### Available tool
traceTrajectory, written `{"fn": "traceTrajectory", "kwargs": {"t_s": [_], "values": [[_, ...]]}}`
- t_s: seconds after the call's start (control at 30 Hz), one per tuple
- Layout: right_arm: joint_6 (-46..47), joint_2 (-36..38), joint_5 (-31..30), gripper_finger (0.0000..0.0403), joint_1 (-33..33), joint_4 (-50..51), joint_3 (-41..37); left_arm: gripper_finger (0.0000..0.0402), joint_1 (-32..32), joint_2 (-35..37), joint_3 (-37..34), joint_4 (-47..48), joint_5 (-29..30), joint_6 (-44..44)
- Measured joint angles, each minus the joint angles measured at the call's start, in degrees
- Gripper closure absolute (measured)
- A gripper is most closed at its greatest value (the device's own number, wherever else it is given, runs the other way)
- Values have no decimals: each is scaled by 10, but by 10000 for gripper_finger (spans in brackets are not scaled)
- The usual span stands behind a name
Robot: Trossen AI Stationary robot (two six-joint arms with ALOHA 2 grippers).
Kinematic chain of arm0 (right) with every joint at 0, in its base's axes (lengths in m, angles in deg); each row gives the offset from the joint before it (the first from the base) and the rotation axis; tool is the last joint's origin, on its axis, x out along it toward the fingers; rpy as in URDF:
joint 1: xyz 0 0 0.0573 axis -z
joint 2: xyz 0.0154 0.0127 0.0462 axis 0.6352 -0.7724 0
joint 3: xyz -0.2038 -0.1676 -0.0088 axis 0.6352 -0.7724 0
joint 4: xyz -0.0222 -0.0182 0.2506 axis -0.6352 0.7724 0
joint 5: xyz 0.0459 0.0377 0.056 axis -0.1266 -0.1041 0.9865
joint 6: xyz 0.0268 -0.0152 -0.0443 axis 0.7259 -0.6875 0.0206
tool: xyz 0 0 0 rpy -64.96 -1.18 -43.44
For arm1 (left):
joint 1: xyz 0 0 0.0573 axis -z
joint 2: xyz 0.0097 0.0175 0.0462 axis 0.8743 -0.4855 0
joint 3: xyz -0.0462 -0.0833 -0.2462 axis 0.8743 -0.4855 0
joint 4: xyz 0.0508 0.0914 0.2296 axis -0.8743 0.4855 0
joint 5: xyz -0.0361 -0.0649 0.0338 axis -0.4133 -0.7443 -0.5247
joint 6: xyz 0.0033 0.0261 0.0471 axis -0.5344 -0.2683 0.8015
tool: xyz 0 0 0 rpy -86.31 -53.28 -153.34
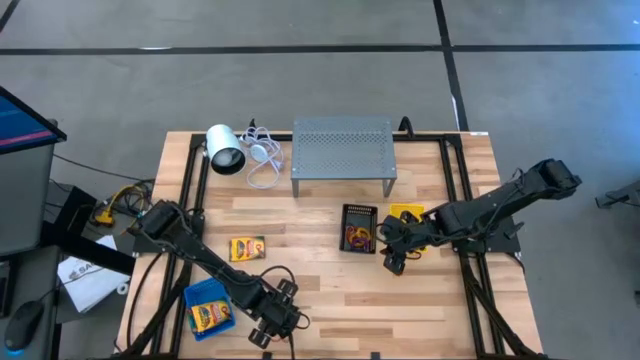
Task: Pick & Place Office Desk Supplies
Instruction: Put the red rubber band into the yellow basket
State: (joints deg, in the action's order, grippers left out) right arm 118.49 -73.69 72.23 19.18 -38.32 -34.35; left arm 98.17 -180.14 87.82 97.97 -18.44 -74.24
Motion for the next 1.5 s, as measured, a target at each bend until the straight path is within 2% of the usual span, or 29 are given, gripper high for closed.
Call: {"fn": "traceTrajectory", "kwargs": {"t_s": [0.43,1.0,1.13,1.3,1.5], "values": [[24,11,1,253,-16,-16,0,217,17,0,0,-12,5,2],[18,11,15,253,-22,-52,0,264,17,-43,3,-33,27,-7],[12,11,16,253,-23,-52,0,301,16,-42,3,-37,44,-21],[2,11,16,253,-23,-55,0,386,15,-43,3,-44,45,-41],[-6,11,16,253,-26,-55,0,399,13,-40,3,-46,50,-100]]}}
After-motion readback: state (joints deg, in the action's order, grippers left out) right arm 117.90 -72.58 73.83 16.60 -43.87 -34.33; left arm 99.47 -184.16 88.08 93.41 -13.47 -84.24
